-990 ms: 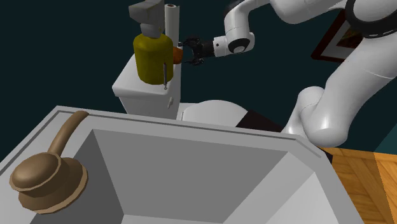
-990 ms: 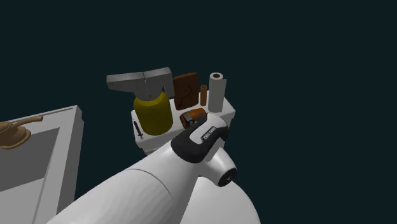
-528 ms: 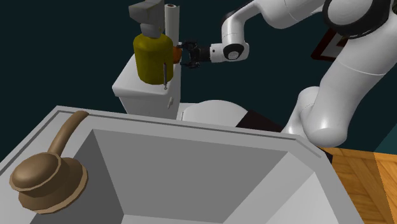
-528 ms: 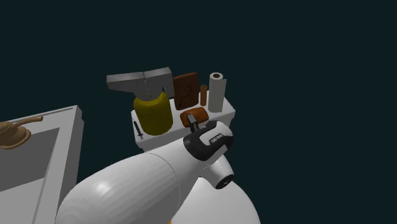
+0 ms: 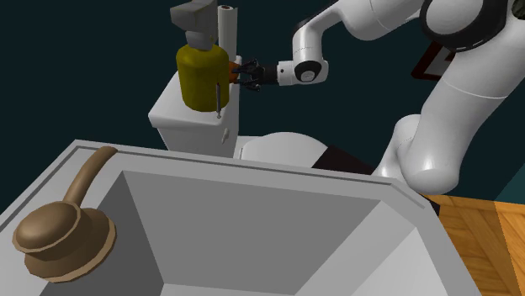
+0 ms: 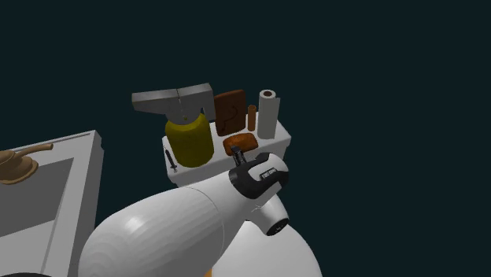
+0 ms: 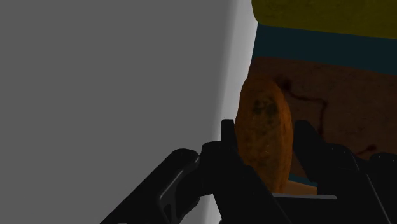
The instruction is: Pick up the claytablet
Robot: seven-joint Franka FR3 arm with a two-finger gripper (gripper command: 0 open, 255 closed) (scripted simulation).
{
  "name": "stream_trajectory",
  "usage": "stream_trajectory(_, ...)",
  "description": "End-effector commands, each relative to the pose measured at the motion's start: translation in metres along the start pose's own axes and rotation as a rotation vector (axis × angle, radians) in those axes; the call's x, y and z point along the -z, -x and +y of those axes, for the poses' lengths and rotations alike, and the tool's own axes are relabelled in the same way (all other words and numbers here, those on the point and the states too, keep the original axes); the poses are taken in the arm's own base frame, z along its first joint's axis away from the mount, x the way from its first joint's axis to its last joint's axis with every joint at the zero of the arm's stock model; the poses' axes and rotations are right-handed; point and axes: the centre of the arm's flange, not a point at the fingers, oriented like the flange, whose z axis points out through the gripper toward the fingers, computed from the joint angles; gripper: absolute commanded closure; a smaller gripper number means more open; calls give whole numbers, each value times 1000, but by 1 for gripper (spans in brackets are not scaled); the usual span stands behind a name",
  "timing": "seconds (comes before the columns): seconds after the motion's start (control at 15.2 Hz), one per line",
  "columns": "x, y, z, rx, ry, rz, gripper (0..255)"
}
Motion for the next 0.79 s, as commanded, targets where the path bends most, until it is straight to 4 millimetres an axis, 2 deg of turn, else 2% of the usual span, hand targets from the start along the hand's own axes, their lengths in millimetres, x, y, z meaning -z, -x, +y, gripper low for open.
stream_trajectory(0.0, 1, -1, 1, -1, 3, 2, 255)
stream_trajectory(0.26, 0, 0, 1, -1, 3, 2, 255)
stream_trajectory(0.73, 8, -4, -34, -1, 3, 2, 255)
